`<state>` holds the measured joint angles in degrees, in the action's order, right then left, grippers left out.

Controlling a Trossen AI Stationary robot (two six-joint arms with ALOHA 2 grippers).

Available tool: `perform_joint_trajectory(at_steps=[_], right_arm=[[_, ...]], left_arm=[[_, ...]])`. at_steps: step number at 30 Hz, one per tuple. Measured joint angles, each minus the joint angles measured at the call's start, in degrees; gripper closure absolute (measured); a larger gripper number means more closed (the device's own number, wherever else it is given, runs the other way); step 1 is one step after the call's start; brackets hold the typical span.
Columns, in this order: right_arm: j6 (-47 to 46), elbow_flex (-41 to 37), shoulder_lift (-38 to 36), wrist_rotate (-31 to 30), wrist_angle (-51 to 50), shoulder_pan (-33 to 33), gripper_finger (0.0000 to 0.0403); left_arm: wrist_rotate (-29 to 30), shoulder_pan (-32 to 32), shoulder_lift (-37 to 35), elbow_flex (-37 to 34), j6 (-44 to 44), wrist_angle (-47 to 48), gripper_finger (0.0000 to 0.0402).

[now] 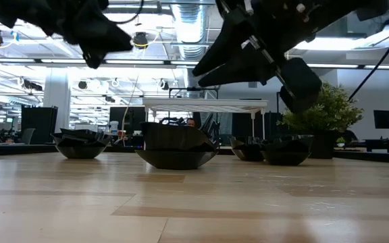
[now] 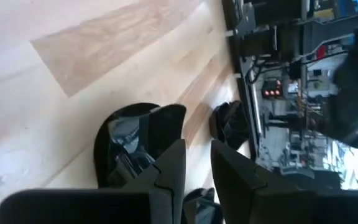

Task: Pick & Place Mini shaped plates
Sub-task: Stack the black square plate on top of the black square plate on the shelf

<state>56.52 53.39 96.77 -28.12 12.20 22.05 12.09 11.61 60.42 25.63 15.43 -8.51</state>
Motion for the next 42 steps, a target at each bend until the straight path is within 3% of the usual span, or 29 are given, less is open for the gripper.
perform_joint_trajectory(at_steps=[5,9,13,17,22,25,32,42], right_arm=[[1.05,0.0,0.0,4.32,1.21,-0.89,0.0332],[-4.39,0.0,0.0,2.31,1.39,0.12,0.0332],[-3.16,0.28,0.0,-1.64,0.42,1.11,0.0332],[-3.13,3.16,0.0,-2.34,-5.72,1.58,0.0332],[-7.25,8.78,0.0,-2.02,-23.28,1.99,0.0332],[-8.41,10.91,0.0,-1.76,-28.64,1.91,0.0332],[-8.48,12.22,0.78,5.8,-29.16,0.47,0.0332],[-3.44,12.62,3.8,3.54,-28.29,-0.47,0.0332]], left_arm=[[0.05,-0.08,-6.37,0.0,-2.52,0.1,0.0309],[0.03,-0.08,-8.96,-0.29,-3.21,-0.02,0.0309],[0.14,-0.08,-9.64,-1.98,-3.2,0.2,0.0309],[1.6,-0.08,-9.7,-3.11,-3.2,0.15,0.0309],[1.8,-0.14,-9.71,-3.15,-2.84,-0.18,0.0309],[1.8,-0.14,-9.71,-3.15,-2.53,-0.31,0.0309],[1.8,-0.14,-9.71,-3.15,-2.5,-0.48,0.0309],[1.8,-0.14,-9.71,-3.15,-2.57,-0.52,0.0309]])
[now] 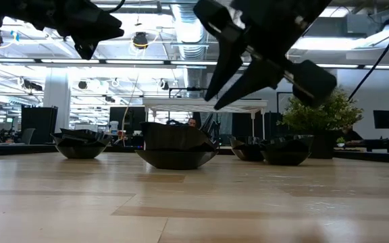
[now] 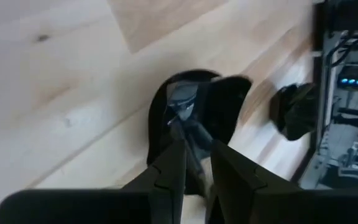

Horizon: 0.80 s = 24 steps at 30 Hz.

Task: Pick & Place Mini shaped plates
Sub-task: Stack the black square plate on top of the black square plate on the shelf

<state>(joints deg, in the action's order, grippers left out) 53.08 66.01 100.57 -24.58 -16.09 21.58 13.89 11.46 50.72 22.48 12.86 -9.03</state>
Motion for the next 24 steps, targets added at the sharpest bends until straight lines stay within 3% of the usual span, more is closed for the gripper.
perform_joint_trajectory(at_steps=[14,24], right_arm=[[-0.24,0.06,0.02,0.09,-0.06,-0.65,0.0327],[-0.63,0.06,0.04,1.45,-0.61,-2.5,0.0272]], left_arm=[[0.0,0.0,0.0,0.0,-0.15,-0.02,0.0309],[0.0,0.0,0.0,0.0,-0.13,-0.32,0.0309]])
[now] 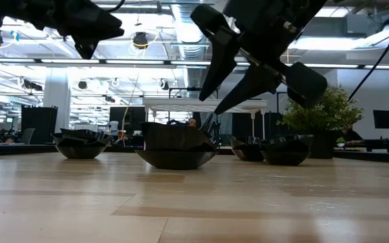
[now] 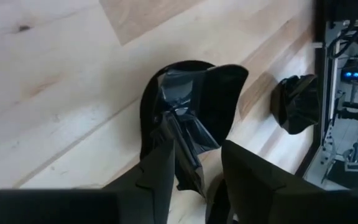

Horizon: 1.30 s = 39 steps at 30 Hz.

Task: Pick & Place Mini shaped plates
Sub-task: Stack the black square plate on top of the black square plate on the shelf

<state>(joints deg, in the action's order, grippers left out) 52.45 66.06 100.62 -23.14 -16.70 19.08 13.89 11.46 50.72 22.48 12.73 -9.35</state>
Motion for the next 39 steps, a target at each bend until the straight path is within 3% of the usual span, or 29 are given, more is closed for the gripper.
perform_joint_trajectory(at_steps=[27,39], right_arm=[[1.55,-0.02,0.0,9.87,-1.32,-6.53,0.0306],[2.14,-0.02,0.0,10.27,-2.89,-6.48,0.0336]], left_arm=[[-0.01,0.0,0.0,0.0,0.0,-0.12,0.0309],[-0.02,0.0,0.0,0.0,0.0,-0.12,0.0309]])
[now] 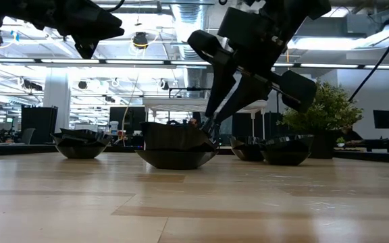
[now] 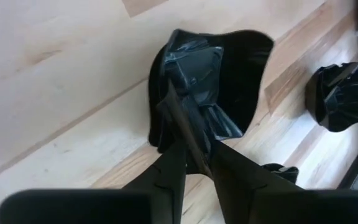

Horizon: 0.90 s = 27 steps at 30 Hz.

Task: Pick & Place Mini shaped plates
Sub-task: Stack the black square plate on top of the black square plate on the shelf

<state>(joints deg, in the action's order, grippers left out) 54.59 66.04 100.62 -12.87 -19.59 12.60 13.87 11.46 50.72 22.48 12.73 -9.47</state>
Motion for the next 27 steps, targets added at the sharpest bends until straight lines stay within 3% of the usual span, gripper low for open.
perform_joint_trajectory(at_steps=[14,21,27], right_arm=[[0.04,0.0,0.0,-0.31,-0.31,-0.02,0.0399],[1.67,0.0,0.0,-0.69,0.15,-0.01,0.0398],[3.0,0.0,-0.17,-5.38,0.31,0.82,0.04]], left_arm=[[0.02,0.02,0.0,0.0,0.0,0.0,0.0309],[0.01,0.02,0.0,0.0,0.0,-0.02,0.0309],[0.02,0.02,0.0,0.0,0.0,-0.02,0.0309]])
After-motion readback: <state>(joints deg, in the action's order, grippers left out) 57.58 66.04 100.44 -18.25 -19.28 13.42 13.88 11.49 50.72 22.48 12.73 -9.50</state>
